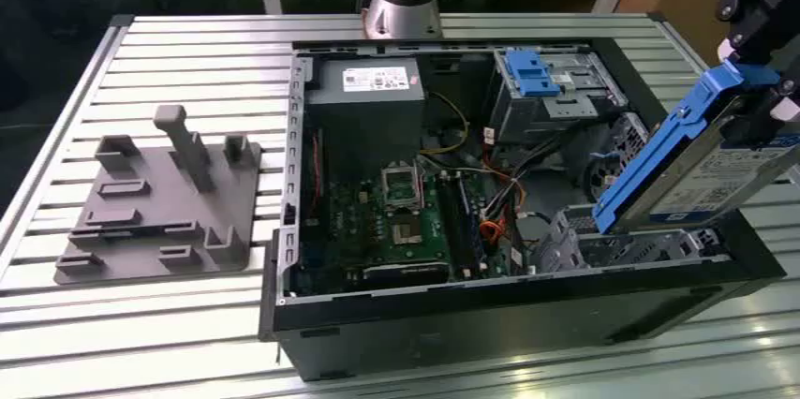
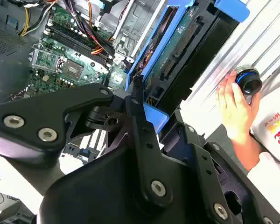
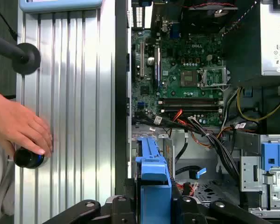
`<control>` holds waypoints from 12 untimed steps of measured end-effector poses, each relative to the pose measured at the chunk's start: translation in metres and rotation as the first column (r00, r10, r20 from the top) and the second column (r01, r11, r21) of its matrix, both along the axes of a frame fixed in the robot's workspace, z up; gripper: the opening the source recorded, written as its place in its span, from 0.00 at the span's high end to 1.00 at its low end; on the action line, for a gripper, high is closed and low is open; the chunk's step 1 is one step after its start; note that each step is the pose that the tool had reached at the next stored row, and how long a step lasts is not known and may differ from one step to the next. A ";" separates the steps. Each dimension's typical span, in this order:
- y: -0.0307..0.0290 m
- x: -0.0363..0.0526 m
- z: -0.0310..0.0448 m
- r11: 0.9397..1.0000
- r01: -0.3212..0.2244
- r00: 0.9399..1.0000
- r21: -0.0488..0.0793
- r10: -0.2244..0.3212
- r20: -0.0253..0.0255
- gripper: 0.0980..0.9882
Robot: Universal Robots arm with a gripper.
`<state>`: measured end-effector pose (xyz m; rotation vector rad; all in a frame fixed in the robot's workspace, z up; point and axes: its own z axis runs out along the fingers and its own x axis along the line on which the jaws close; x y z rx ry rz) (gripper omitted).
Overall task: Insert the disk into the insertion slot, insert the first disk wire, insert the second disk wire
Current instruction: 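Insert the disk into the insertion slot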
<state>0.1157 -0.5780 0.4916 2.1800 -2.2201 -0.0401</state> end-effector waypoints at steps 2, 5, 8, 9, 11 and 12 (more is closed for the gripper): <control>0.0000 0.0000 0.0000 1.000 0.000 1.000 0.000 0.000 0.000 0.70; 0.0000 0.0000 0.0000 1.000 0.000 1.000 0.000 0.000 0.000 0.70; 0.0000 0.0000 0.0000 1.000 0.000 1.000 0.000 0.000 0.000 0.70; 0.0000 0.0000 0.0000 1.000 0.000 1.000 0.000 0.000 0.000 0.70; 0.0000 0.0000 0.0000 1.000 0.000 1.000 0.000 0.000 0.000 0.70; 0.0000 0.0000 0.0000 1.000 0.000 1.000 0.000 0.000 0.000 0.70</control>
